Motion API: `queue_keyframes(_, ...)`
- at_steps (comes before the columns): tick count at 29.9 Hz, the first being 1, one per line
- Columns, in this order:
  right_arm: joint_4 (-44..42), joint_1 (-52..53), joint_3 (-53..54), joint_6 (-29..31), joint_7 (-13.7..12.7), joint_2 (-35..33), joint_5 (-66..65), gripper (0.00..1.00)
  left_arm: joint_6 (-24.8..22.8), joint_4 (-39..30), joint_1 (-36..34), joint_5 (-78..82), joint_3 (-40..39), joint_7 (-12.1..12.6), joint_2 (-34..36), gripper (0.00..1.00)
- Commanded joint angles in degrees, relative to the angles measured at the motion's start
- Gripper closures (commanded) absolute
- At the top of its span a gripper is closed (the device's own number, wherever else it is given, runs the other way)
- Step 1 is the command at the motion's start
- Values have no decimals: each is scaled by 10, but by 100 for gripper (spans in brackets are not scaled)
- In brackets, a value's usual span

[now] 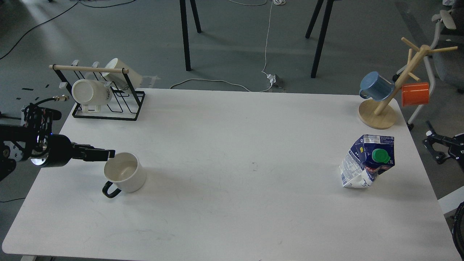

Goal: Place cup and milk with both arms
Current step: 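Reach the left gripper toward the white mug and grasp it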

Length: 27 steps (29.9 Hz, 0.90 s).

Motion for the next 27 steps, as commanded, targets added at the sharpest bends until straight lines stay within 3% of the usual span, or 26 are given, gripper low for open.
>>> queue_keyframes(1,0,0,-1,0,0,1,0,4,0,-1,7,3,7,0,0,1)
queue_keyframes(9,1,-1,-2,0,0,1,0,4,0,2,24,3,5,0,-8,5)
queue_keyframes(12,0,-3,-1,0,0,1,0,4,0,2,26,2,4,0,-11,15)
queue_keyframes(16,0,-9,0,0,0,1,0,4,0,1,27,3,6,0,-21,55)
queue_keyframes(19,0,-10,-1,0,0,1,0,4,0,-1,27,4,7,0,-22,77)
queue_keyframes(21,1,-11,-1,0,0,1,0,4,0,2,27,4,3,0,-24,100)
queue_keyframes(27,1,-16,-1,0,0,1,0,4,1,-17,22,4,6,0,-22,100)
